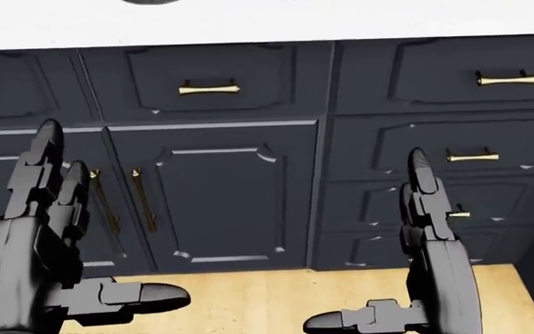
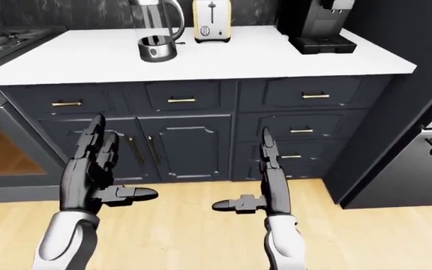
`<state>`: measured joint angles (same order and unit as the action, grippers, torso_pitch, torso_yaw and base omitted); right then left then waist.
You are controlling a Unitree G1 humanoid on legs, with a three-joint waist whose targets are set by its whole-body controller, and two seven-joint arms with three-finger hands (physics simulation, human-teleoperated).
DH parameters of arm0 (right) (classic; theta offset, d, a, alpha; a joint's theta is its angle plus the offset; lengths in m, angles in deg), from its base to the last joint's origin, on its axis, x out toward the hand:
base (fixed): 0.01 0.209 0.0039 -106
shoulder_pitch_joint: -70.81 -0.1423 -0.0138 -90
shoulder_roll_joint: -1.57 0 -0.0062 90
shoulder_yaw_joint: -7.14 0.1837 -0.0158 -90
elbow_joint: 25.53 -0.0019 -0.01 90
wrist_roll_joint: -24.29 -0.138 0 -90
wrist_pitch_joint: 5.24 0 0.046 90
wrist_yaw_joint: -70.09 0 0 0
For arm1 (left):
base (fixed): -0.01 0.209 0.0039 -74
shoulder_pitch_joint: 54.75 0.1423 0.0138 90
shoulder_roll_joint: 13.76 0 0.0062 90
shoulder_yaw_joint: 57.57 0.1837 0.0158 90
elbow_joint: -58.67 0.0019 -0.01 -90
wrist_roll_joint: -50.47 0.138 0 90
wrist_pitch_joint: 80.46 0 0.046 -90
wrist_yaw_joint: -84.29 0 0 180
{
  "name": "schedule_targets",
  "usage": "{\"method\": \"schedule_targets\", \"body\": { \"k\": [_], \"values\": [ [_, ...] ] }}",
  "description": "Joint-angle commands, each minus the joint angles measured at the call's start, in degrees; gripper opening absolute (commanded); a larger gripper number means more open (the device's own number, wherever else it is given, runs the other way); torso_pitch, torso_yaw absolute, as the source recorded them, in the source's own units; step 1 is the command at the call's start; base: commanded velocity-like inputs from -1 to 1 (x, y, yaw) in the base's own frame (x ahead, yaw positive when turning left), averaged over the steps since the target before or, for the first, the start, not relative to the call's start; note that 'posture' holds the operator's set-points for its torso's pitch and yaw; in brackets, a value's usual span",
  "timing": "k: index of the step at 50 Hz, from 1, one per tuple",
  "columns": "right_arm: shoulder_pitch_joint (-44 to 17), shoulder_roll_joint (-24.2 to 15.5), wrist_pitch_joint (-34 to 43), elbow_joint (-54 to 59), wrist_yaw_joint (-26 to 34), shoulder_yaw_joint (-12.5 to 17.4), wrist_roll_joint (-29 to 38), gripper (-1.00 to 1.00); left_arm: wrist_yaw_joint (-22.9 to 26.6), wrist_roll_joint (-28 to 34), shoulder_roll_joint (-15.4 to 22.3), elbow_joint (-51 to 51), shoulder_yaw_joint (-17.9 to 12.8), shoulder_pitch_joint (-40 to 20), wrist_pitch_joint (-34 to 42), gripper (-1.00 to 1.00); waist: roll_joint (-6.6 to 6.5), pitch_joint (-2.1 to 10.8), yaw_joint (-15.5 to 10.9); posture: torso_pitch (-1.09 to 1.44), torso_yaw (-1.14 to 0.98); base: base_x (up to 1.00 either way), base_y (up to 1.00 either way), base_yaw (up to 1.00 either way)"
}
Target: Press down the lever to turn on the electric kettle.
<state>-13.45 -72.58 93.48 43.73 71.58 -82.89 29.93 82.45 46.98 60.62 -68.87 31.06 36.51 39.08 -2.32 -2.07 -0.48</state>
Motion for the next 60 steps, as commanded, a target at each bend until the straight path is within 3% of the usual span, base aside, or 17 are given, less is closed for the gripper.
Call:
{"method": "schedule_targets", "body": {
  "k": [1, 6, 9, 10, 12, 18, 24, 26, 34, 37, 43, 46, 48, 50, 51, 56, 60],
  "values": [
    [-1.20, -0.33, -1.96, -2.91, -0.48, 0.77, 0.03, 1.00, 0.27, -0.35, -0.11, -2.91, 0.59, -1.35, -1.58, 1.00, 0.26, 0.87, 0.31, 0.00, 0.00, 0.00, 0.12, 0.00],
    [-2.04, -0.62, -2.60, -1.20, -0.35, 1.29, -0.10, 1.00, 0.30, -0.35, -0.21, -2.56, 0.89, -1.18, -1.93, 1.00, 3.17, 0.64, 0.41, 0.00, 0.00, 0.00, 0.12, 0.00],
    [-1.84, -0.49, -2.39, -1.48, -0.44, 1.10, 0.11, 1.00, 0.32, -0.10, -0.15, -2.52, 1.22, -1.08, -2.08, 1.00, 7.59, 1.68, 0.56, 0.00, 0.00, 0.00, 0.12, 0.00],
    [-1.77, -0.47, -2.29, -1.61, -0.45, 1.03, 0.17, 1.00, 0.32, 0.28, -0.20, -2.31, 1.76, -0.93, -2.34, 1.00, 4.66, 0.90, 1.17, 0.00, 0.00, 0.00, 0.13, 0.00],
    [-1.67, -0.47, -1.82, -1.85, -0.63, 0.86, 0.73, 1.00, 0.30, 0.61, -0.08, -2.28, 1.52, -1.19, -2.23, 1.00, 5.53, 0.94, 0.85, 0.00, 0.00, 0.00, 0.12, 0.00],
    [-1.14, -0.42, -0.47, -3.89, -0.31, 0.59, 0.94, 1.00, -0.06, 2.49, 0.03, -3.96, 1.90, -0.85, -2.06, 1.00, 3.52, 0.45, 0.65, 0.00, 0.00, 0.00, 0.19, 0.00],
    [-1.05, -0.43, -0.43, -3.99, -0.29, 0.64, 1.04, 1.00, 0.10, 2.74, -0.18, -3.99, 1.90, -0.72, -2.20, 1.00, -2.67, 2.04, 1.20, 0.00, 0.00, 0.00, 0.27, 0.00],
    [-0.91, -0.37, -0.33, -4.18, -0.30, 0.48, 1.16, 1.00, 0.16, 2.65, -0.23, -3.95, 1.75, -0.76, -2.25, 1.00, -1.42, 0.54, 0.83, 0.00, 0.00, 0.00, 0.27, 0.00],
    [-0.90, -0.30, -0.19, -4.32, -0.36, 0.29, 1.33, 1.00, 0.11, 2.55, -0.30, -4.28, 1.61, -0.88, -1.98, 1.00, 3.11, 0.52, 0.74, 0.00, 0.00, 0.00, 0.28, 0.00],
    [-0.93, -0.33, -0.17, -4.31, -0.38, 0.36, 1.29, 1.00, 0.17, 2.55, -0.29, -4.29, 1.69, -0.85, -1.94, 1.00, 6.31, 0.91, 0.81, 0.00, 0.00, 0.00, 0.28, 0.00],
    [-1.21, -0.38, -0.56, -3.55, -0.40, 0.54, 1.19, 1.00, 0.12, 2.54, -0.34, -4.29, 1.76, -0.70, -2.15, 1.00, 5.10, 1.36, 1.01, 0.00, 0.00, 0.00, 0.29, 0.00],
    [-1.23, -0.39, -0.67, -3.39, -0.40, 0.58, 1.16, 1.00, -0.03, 2.23, -0.41, -4.49, 1.38, -0.89, -2.10, 1.00, 3.18, 0.51, 1.08, 0.00, 0.00, 0.00, 0.29, 0.00],
    [-1.23, -0.36, -0.70, -3.35, -0.40, 0.50, 1.18, 1.00, -0.05, 2.34, -0.36, -4.18, 1.56, -0.83, -2.37, 1.00, 1.08, 0.52, 1.23, 0.00, 0.00, 0.00, 0.28, 0.00],
    [-1.21, -0.36, -0.65, -3.43, -0.43, 0.47, 1.22, 1.00, -0.09, 2.27, -0.36, -4.39, 1.51, -0.89, -2.20, 1.00, -3.46, 1.79, 1.05, 0.00, 0.00, 0.00, 0.28, 0.00],
    [-1.25, -0.37, -0.70, -3.34, -0.42, 0.51, 1.18, 1.00, -0.07, 2.28, -0.35, -4.40, 1.57, -0.81, -2.24, 1.00, -1.62, 1.77, 0.76, 0.00, 0.00, 0.00, 0.28, 0.00],
    [-1.90, -0.60, -1.90, -1.69, -0.13, 0.94, 0.76, 1.00, -0.04, 2.24, -0.32, -4.10, 1.59, -0.92, -2.36, 1.00, 1.69, 0.50, 0.24, 0.00, 0.00, 0.00, 0.23, 0.00],
    [-1.37, -0.29, -2.01, -2.50, -0.11, 0.88, 0.02, 1.00, -0.03, 2.20, -0.31, -4.20, 1.57, -0.91, -2.31, 1.00, 1.89, 0.53, 0.20, 0.00, 0.00, 0.00, 0.00, 0.00]
  ]
}}
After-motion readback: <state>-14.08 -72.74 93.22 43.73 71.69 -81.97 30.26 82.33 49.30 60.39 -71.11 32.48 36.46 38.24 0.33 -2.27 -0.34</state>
